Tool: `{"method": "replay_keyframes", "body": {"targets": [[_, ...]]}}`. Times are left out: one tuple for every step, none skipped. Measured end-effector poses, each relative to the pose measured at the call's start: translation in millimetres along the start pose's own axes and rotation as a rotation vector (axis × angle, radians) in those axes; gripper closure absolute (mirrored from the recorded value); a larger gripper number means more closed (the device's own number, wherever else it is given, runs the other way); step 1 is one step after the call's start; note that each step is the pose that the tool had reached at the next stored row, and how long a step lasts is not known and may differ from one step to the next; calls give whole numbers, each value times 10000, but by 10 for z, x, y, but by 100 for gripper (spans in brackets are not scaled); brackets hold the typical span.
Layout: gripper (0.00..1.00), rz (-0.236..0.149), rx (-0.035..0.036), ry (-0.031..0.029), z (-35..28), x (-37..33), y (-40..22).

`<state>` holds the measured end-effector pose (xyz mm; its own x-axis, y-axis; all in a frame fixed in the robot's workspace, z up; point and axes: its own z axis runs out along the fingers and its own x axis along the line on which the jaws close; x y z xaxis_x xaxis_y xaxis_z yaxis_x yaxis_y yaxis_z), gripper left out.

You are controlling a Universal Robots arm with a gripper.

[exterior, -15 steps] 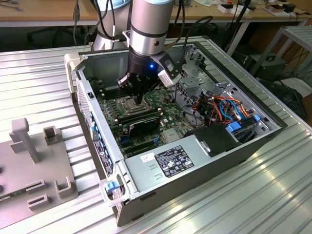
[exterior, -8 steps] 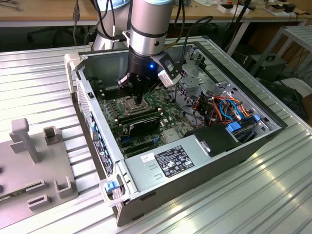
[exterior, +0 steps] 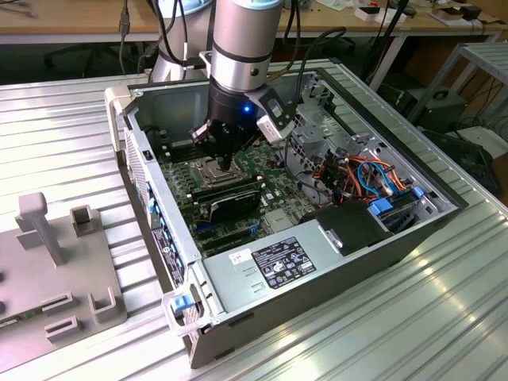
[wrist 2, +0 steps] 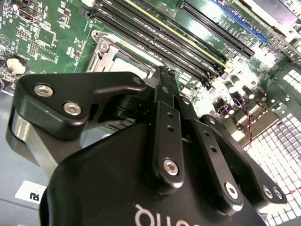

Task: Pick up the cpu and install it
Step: 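Install the second cpu locking lever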

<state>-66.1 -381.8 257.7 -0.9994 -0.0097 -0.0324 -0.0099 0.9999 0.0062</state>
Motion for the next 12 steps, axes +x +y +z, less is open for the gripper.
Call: {"method": "replay_keyframes", "body": {"targets": [[89, 0, 1, 0, 10, 1, 0], [89, 0, 1, -4, 64, 25, 0], [89, 0, 1, -3, 100, 50, 0], [89, 2, 1, -4, 120, 60, 1], [89, 0, 1, -6, 165, 78, 2], [89, 0, 1, -10, 217, 93, 3], [89, 0, 2, -11, 257, 102, 4], [89, 0, 2, -10, 257, 102, 4], [89, 0, 2, -11, 258, 102, 4], [89, 0, 2, -11, 258, 102, 4], [89, 0, 1, -12, 259, 102, 4], [89, 1, 1, -15, 260, 103, 4]]}}
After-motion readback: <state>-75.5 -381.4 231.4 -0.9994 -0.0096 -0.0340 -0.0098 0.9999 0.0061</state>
